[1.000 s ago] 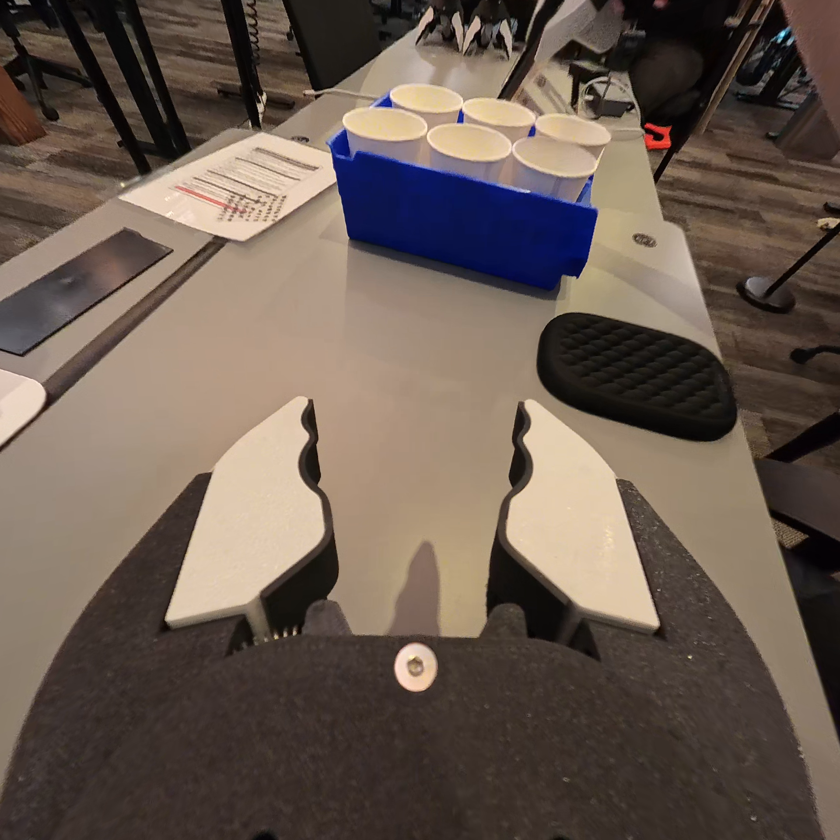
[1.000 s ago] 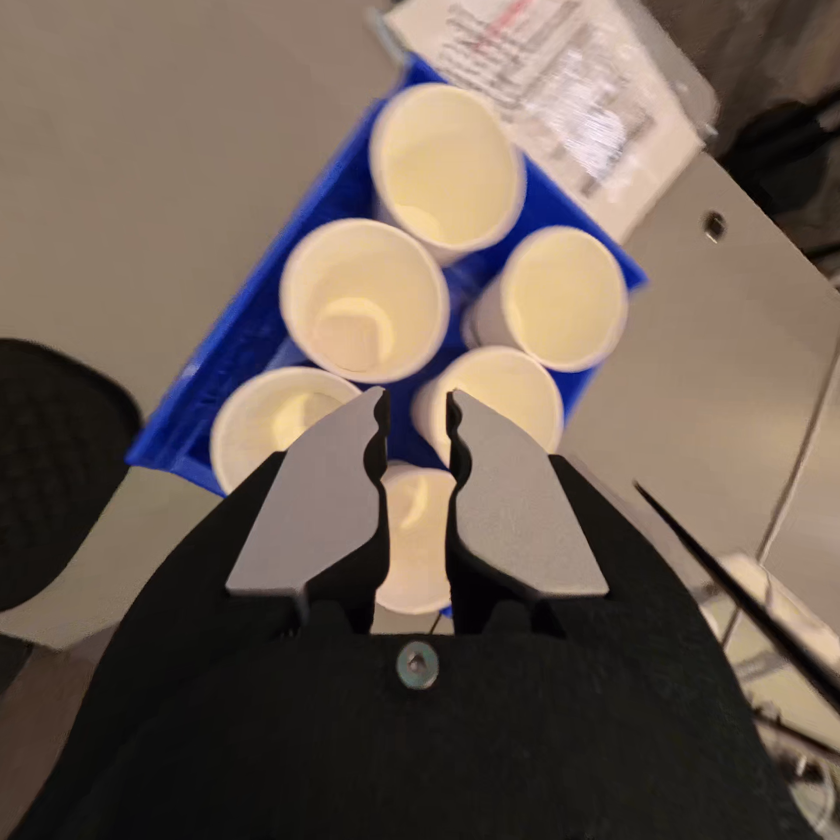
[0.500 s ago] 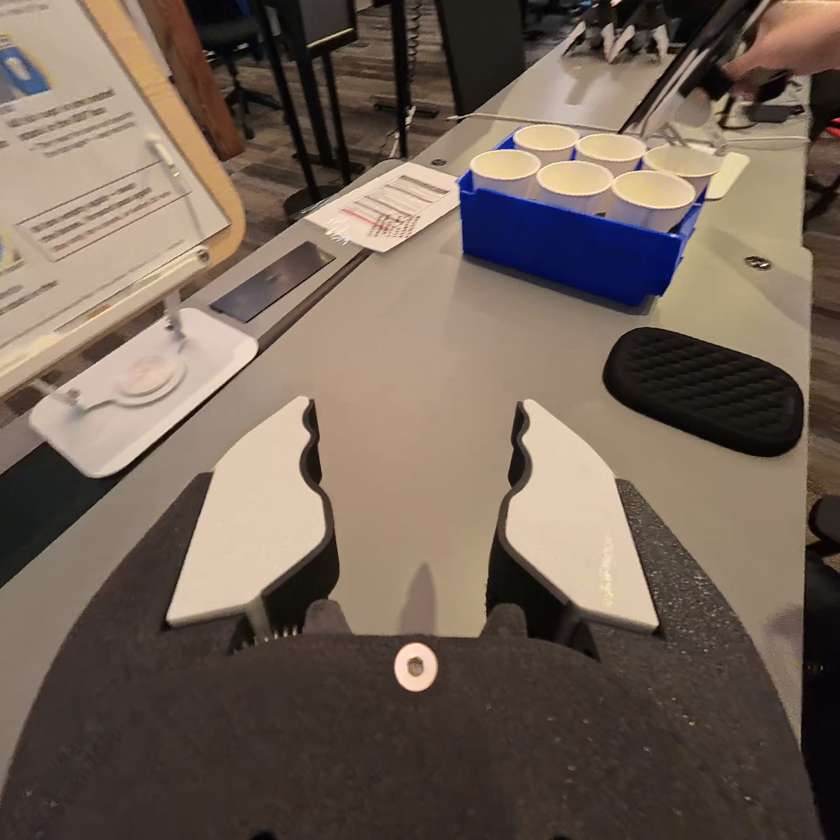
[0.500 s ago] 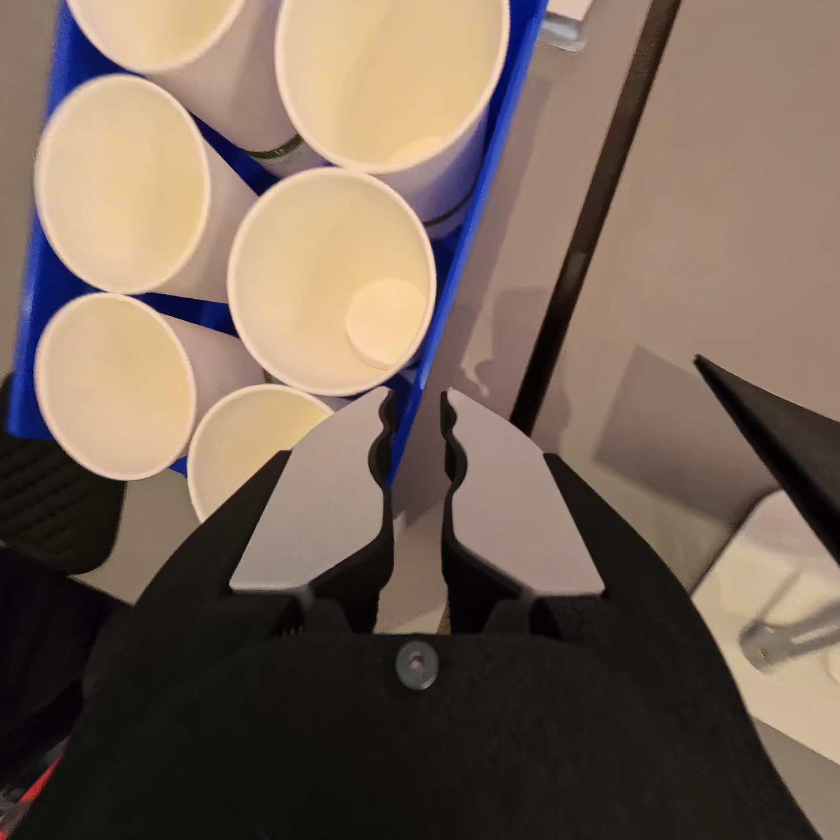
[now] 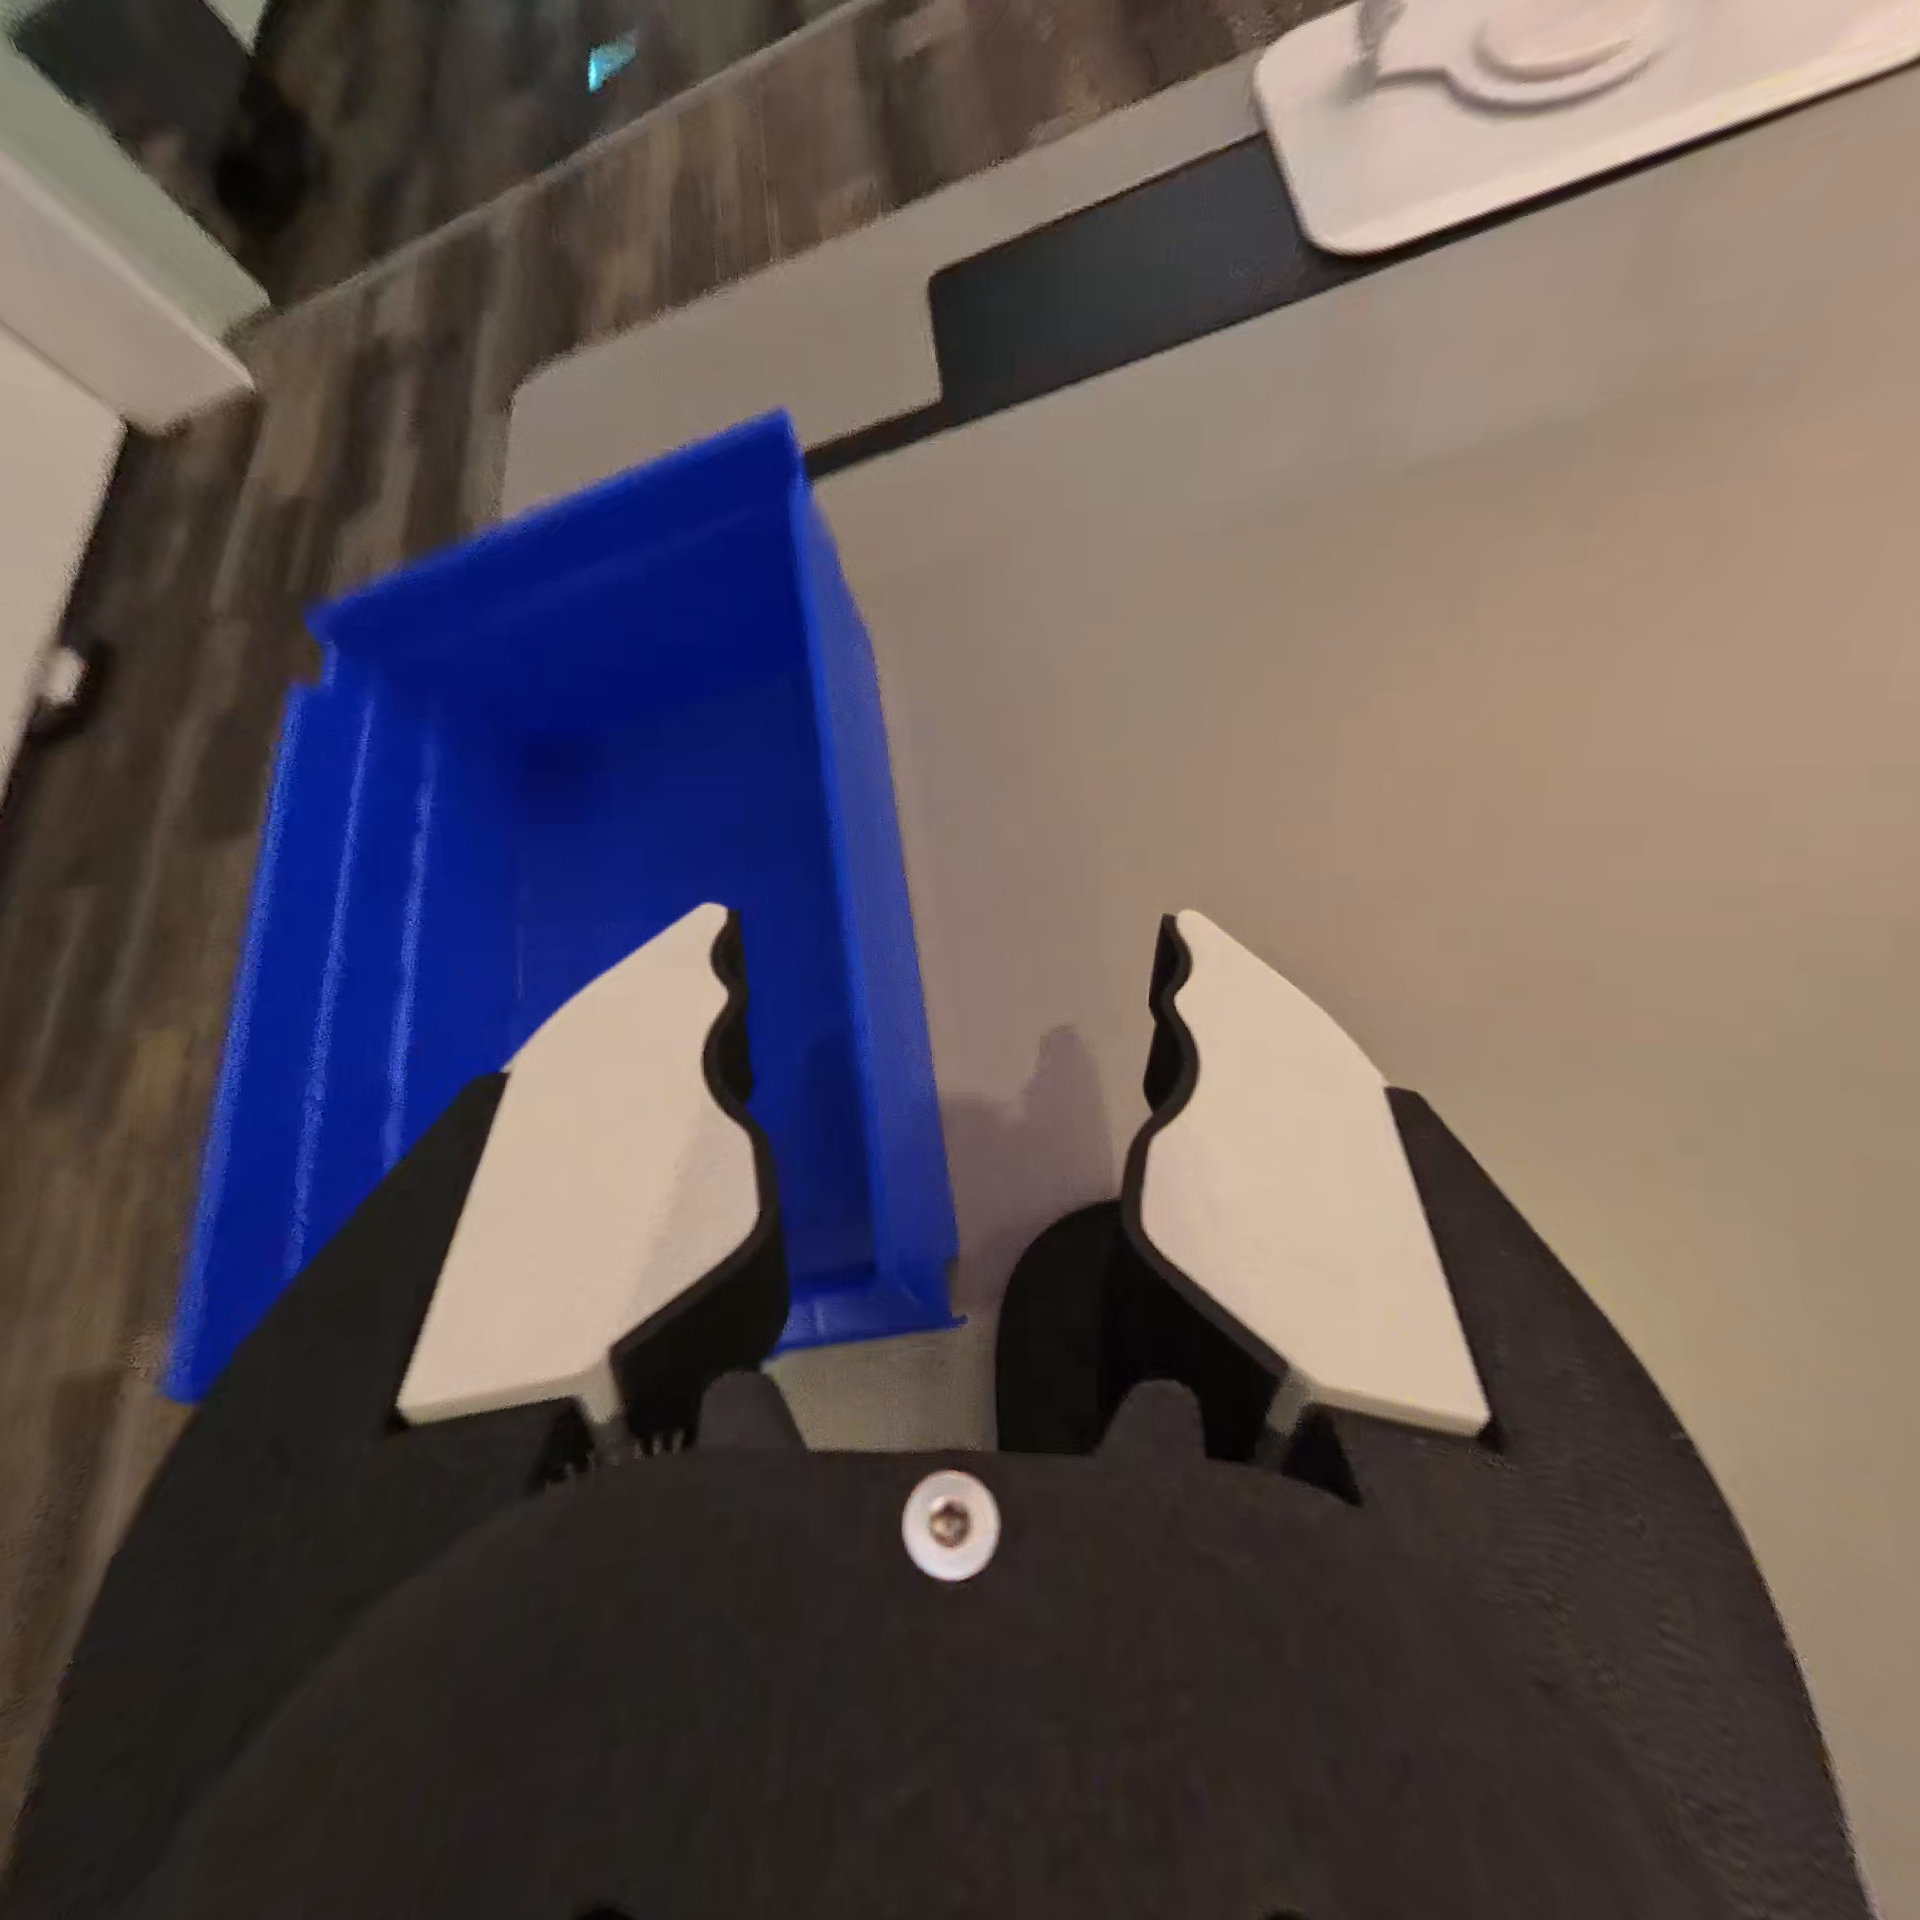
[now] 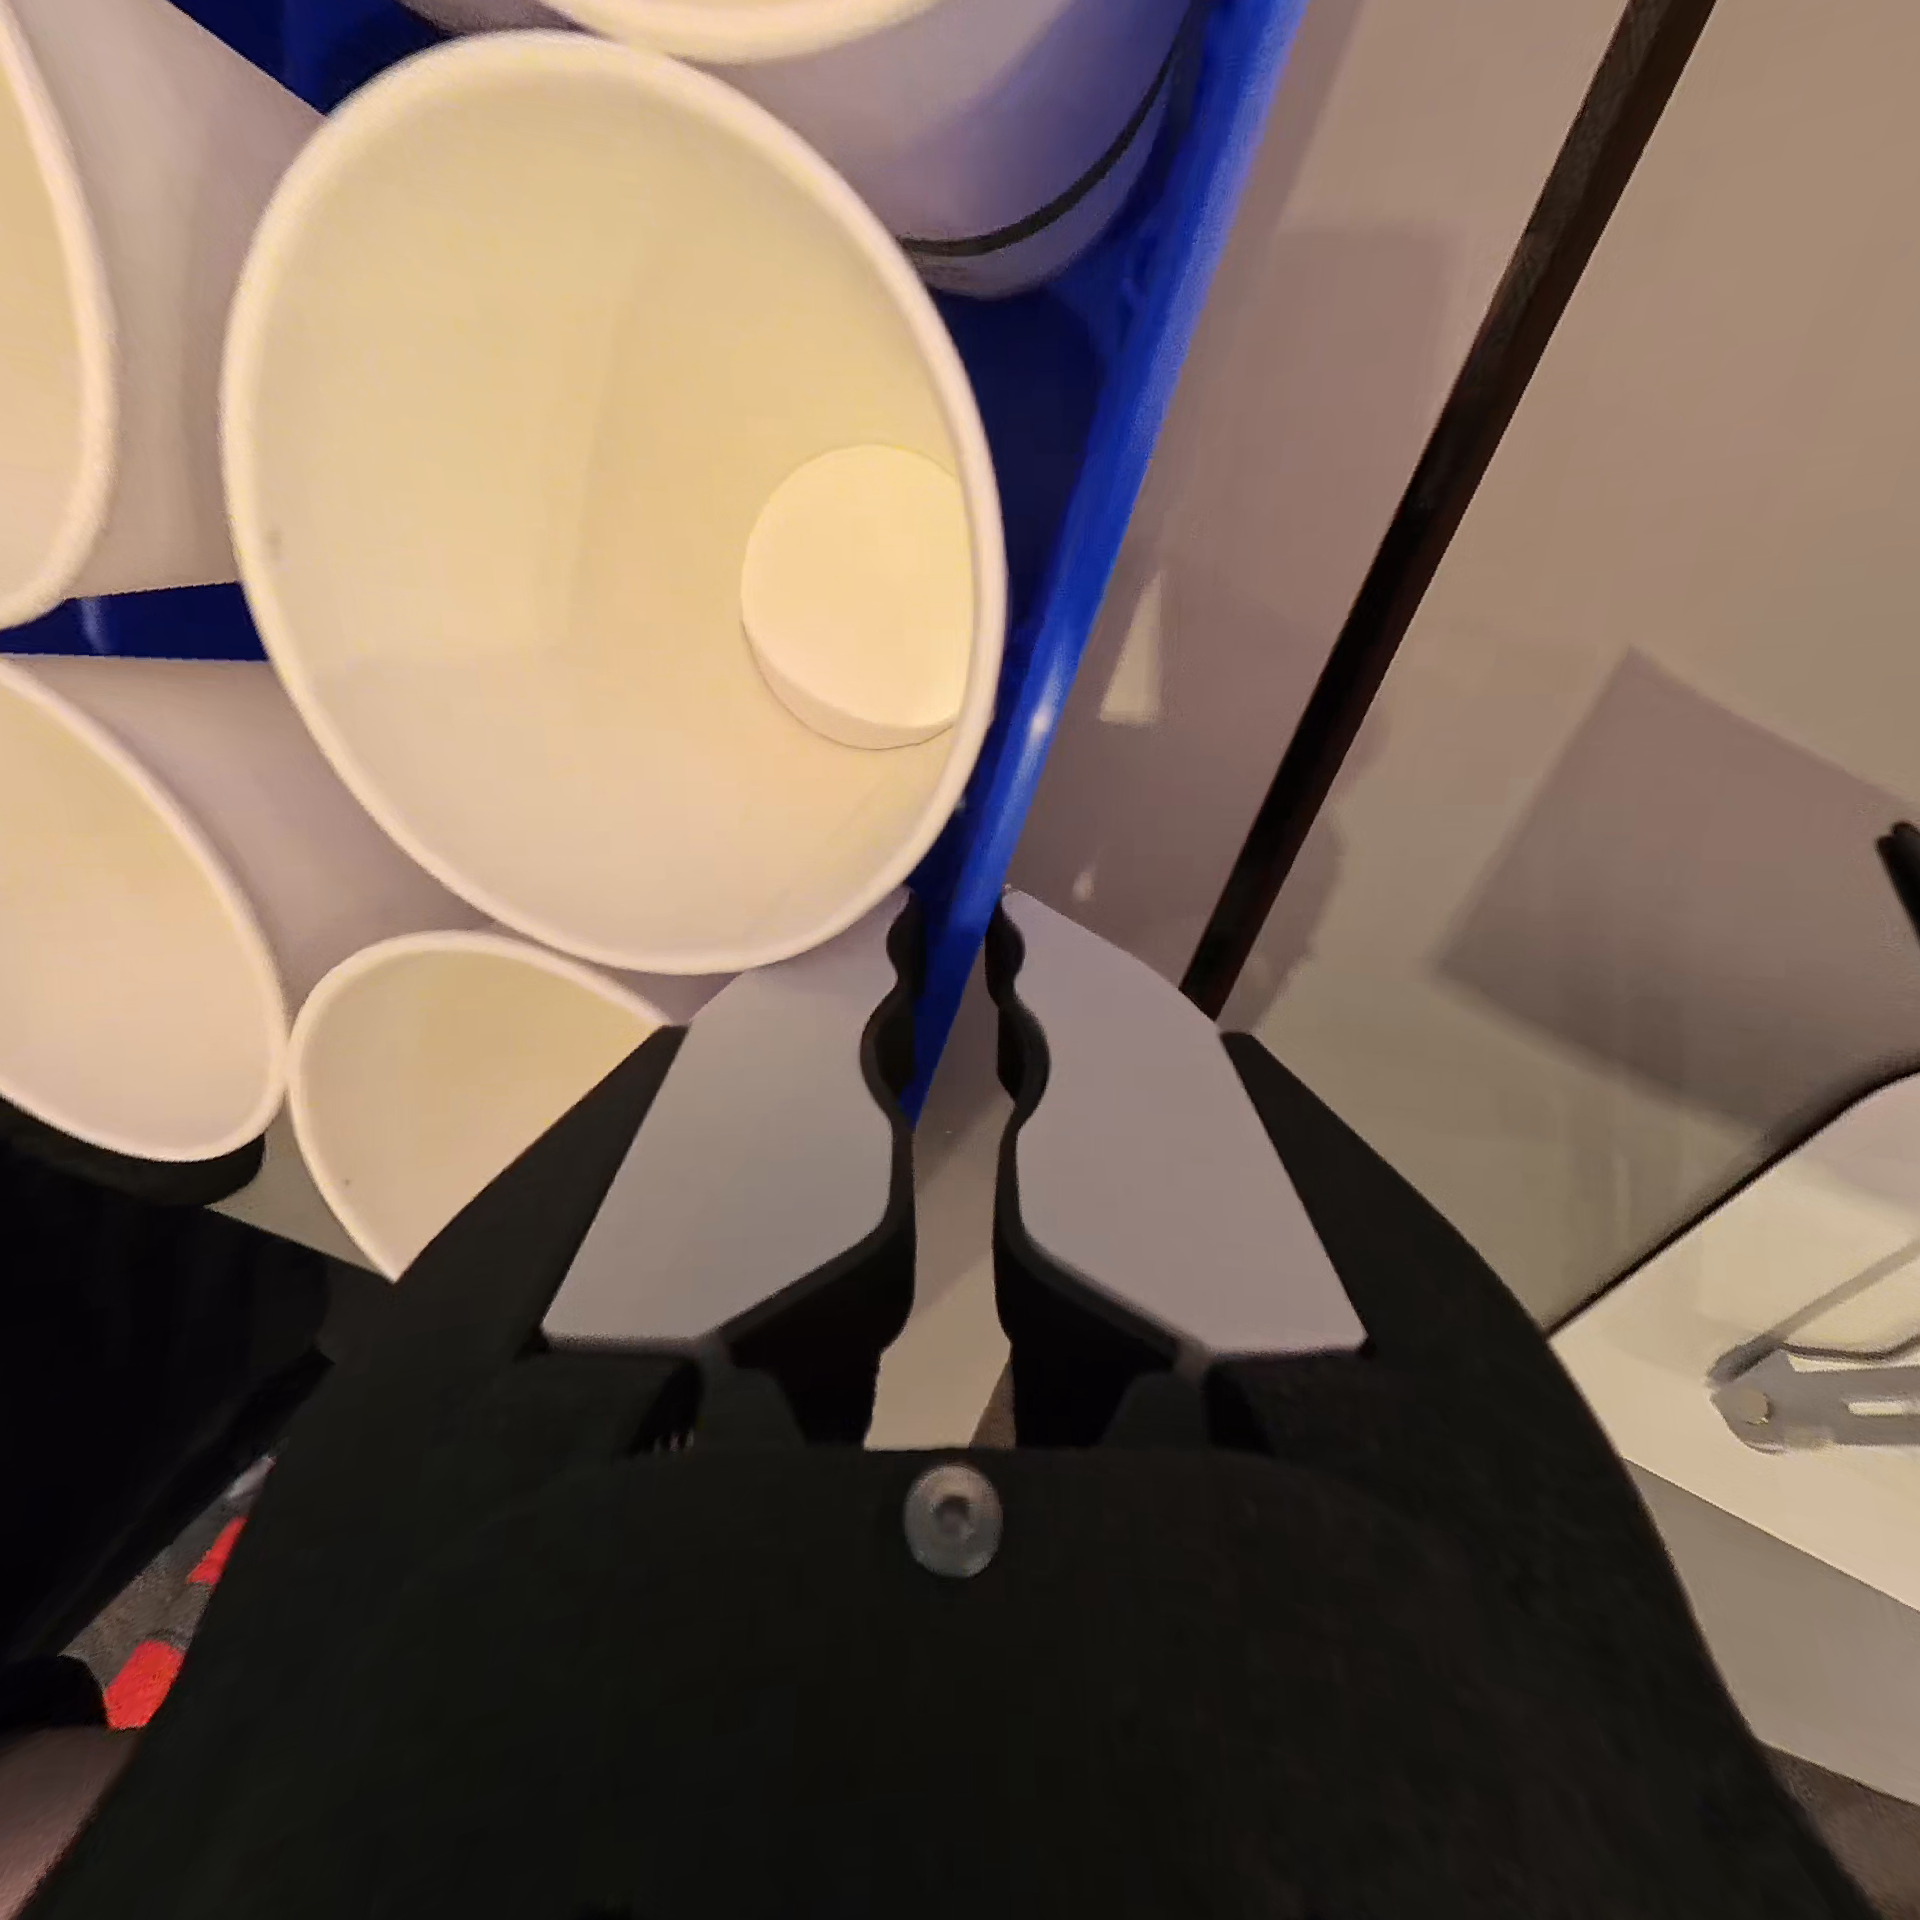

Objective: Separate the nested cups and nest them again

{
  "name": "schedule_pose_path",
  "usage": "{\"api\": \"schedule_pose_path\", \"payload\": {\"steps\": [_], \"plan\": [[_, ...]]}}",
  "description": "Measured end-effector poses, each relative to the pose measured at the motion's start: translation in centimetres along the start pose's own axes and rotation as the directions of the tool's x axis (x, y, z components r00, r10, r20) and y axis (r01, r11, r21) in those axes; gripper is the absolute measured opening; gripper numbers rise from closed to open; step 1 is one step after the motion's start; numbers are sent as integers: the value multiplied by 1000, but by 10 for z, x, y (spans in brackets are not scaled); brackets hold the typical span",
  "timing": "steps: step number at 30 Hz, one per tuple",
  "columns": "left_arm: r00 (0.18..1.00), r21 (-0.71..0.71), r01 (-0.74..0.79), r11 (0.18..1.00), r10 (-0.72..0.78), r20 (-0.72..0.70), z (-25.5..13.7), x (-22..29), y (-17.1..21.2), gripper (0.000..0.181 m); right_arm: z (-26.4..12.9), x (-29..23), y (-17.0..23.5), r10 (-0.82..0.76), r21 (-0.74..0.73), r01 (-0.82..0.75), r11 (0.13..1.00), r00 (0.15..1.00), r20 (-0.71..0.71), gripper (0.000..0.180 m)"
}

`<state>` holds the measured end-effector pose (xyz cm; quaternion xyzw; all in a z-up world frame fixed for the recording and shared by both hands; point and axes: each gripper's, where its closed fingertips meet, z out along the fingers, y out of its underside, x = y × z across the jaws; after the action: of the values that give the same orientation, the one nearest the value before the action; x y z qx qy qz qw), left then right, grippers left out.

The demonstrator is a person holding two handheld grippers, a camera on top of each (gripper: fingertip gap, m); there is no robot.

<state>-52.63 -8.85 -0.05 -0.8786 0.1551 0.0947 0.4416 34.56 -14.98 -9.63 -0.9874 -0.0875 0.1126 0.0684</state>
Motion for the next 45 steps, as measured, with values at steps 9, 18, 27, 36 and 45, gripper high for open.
{"api": "schedule_pose_path", "payload": {"steps": [9,18,27,36,45], "plan": [[919,-321,352,879,-390,-61,49,-13,82,45,9,1,0,-48,-63,44,997,997,-63,9],[966,-280,257,925,-252,54,74,0,63,3,9,0,0,-35,-38,33,999,998,-53,9],[970,-234,239,943,-244,6,79,101,19,5,9,0,1,5,-74,-9,997,999,-49,9],[988,-237,107,966,-129,-80,61,197,-3,5,9,7,-2,109,-10,-109,994,994,-11,16],[986,-213,-42,976,6,-167,49,273,-22,20,9,5,-8,110,35,-110,993,994,5,7]]}}
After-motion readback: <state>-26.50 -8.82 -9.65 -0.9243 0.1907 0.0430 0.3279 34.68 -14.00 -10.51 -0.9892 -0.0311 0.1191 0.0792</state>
